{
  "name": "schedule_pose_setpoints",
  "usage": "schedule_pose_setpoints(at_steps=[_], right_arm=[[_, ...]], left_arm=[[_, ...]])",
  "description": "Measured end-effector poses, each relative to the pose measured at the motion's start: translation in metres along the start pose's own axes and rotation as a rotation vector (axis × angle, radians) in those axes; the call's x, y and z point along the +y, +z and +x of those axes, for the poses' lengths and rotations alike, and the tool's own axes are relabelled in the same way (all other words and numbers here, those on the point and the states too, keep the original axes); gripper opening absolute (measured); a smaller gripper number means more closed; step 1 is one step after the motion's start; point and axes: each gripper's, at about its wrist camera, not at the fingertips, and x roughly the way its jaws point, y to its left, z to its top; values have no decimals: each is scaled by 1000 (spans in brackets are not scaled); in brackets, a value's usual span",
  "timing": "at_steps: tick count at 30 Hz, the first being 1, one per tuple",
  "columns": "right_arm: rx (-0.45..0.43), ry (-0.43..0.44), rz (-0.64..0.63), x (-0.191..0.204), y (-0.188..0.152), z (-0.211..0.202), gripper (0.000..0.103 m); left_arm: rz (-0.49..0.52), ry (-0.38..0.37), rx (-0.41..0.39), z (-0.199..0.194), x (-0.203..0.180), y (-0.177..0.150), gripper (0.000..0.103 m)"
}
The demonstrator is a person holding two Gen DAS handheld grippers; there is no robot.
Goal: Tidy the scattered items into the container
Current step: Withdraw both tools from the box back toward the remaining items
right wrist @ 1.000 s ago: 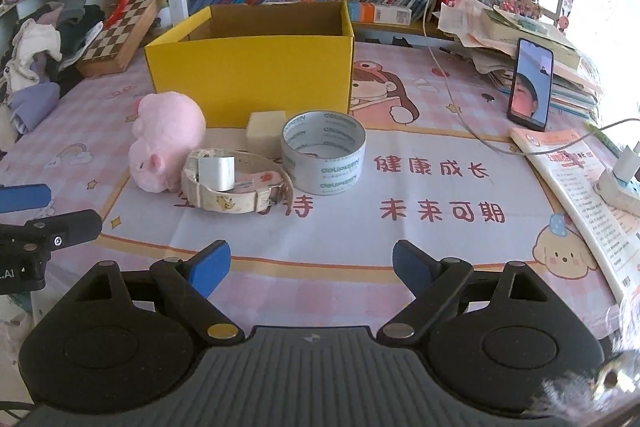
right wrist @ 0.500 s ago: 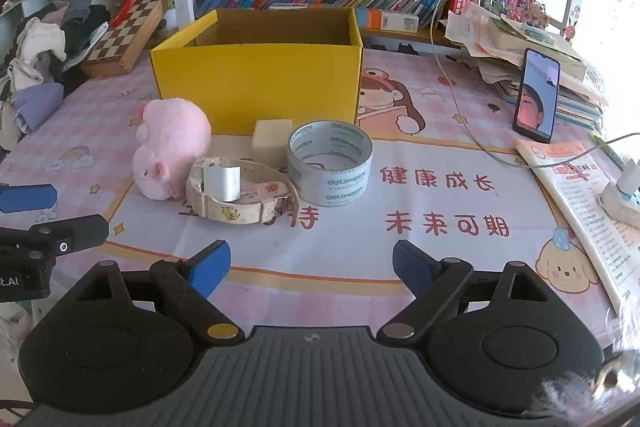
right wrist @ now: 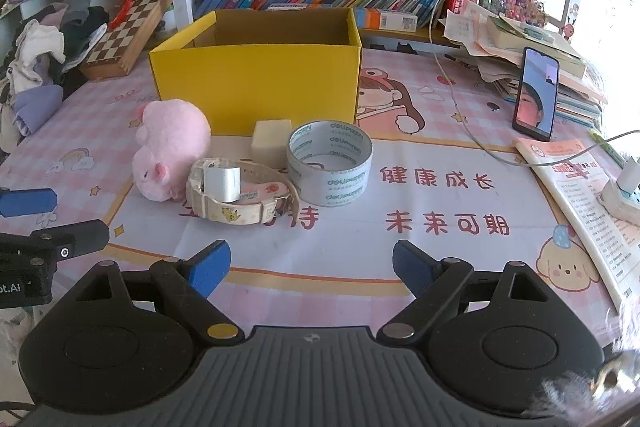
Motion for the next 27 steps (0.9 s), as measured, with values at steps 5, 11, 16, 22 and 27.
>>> schedule_pose_setpoints(at_steps=[5,11,16,22,27], right_arm=[[1,2,-4,-1,-1,0,88],[7,3,-8,0,-2,0,88],[12,7,-4,0,-2,3,88],[15,7,1,-1,0,6,89],[11,7,-3,-2,2,8,91]], left_arm=[[-5,0,1,0,1,0,79],[-4,3,4,0,-2,-1,79],[4,9,5,1,-3,0,79],[0,14,8,5,-2,2,79],[2,16,9,9,-2,5,79]])
